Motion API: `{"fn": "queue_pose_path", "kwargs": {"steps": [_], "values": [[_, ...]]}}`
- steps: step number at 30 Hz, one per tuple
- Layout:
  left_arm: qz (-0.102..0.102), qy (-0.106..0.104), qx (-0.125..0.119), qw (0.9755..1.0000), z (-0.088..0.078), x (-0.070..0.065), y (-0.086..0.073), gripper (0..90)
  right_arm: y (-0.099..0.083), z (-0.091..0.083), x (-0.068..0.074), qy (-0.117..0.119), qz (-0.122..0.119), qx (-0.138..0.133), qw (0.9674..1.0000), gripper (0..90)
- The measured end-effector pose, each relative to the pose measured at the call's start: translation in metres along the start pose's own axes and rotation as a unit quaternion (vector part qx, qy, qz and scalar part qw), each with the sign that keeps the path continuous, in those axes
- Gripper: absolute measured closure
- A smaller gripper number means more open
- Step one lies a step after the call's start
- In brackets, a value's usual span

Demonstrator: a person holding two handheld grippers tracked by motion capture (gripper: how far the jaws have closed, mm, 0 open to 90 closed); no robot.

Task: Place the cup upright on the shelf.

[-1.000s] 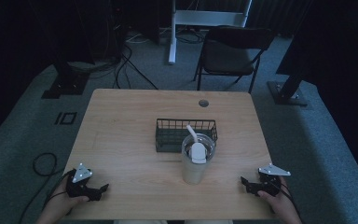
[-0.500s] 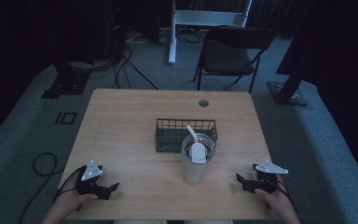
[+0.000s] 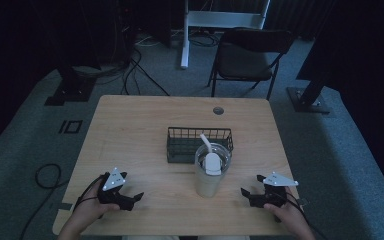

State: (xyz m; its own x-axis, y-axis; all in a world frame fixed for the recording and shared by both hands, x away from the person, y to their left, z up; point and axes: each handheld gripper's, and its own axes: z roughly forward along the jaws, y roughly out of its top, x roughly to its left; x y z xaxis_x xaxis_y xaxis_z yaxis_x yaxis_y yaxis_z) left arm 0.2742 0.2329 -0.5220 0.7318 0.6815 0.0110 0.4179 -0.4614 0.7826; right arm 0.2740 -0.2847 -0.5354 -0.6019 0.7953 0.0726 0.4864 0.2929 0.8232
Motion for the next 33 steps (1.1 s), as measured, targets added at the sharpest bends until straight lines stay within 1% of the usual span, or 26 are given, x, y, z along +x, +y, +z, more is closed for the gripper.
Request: {"fn": "queue_pose_path", "kwargs": {"steps": [1,2,3,9,13,14,15,16,21,22,23,25,26,30,33], "values": [[0.0,0.0,0.0,1.0,0.0,0.0,0.0,1.9,0.0,0.0,0.0,0.0,0.0,0.0,1.0,12.2],[0.007,-0.008,-0.006,0.9999,0.006,-0.005,0.006,1.9,0.001,0.002,0.003,0.005,-0.005,0.0,1.0,12.2],[0.009,-0.012,-0.008,0.9999,0.008,-0.007,0.009,1.9,0.004,0.005,0.009,0.017,-0.013,-0.002,0.9998,12.2],[0.03,-0.033,-0.022,0.9988,0.022,-0.022,0.027,1.9,0.016,0.008,0.02,0.045,-0.021,-0.025,0.9985,12.2],[0.038,-0.041,-0.027,0.9981,0.03,-0.029,0.033,1.9,0.022,0.009,0.025,0.061,-0.027,-0.036,0.9971,12.2],[0.037,-0.044,-0.028,0.9979,0.033,-0.031,0.035,1.9,0.023,0.009,0.026,0.066,-0.029,-0.037,0.9967,12.2],[0.041,-0.049,-0.028,0.9976,0.035,-0.033,0.036,2.0,0.024,0.01,0.027,0.069,-0.031,-0.039,0.9964,12.2],[0.041,-0.054,-0.03,0.9973,0.037,-0.035,0.037,2.0,0.025,0.01,0.028,0.072,-0.031,-0.041,0.996,12.2],[0.052,-0.068,-0.038,0.9956,0.048,-0.046,0.045,2.0,0.029,0.01,0.033,0.095,-0.03,-0.059,0.9933,12.2],[0.051,-0.072,-0.042,0.9952,0.05,-0.048,0.047,2.0,0.03,0.01,0.033,0.1,-0.029,-0.061,0.9927,12.2],[0.05,-0.073,-0.045,0.9951,0.052,-0.05,0.049,2.0,0.031,0.009,0.034,0.106,-0.032,-0.064,0.9918,12.2],[0.056,-0.078,-0.049,0.9941,0.056,-0.055,0.053,2.0,0.034,0.009,0.037,0.113,-0.033,-0.07,0.9905,12.2],[0.055,-0.081,-0.051,0.9939,0.059,-0.057,0.055,2.0,0.035,0.01,0.038,0.117,-0.036,-0.073,0.9898,12.3],[0.068,-0.093,-0.052,0.992,0.068,-0.067,0.063,2.0,0.041,0.012,0.042,0.127,-0.042,-0.081,0.9877,12.3],[0.068,-0.099,-0.055,0.9912,0.075,-0.073,0.068,2.0,0.043,0.014,0.046,0.137,-0.05,-0.083,0.9858,12.3]]}}
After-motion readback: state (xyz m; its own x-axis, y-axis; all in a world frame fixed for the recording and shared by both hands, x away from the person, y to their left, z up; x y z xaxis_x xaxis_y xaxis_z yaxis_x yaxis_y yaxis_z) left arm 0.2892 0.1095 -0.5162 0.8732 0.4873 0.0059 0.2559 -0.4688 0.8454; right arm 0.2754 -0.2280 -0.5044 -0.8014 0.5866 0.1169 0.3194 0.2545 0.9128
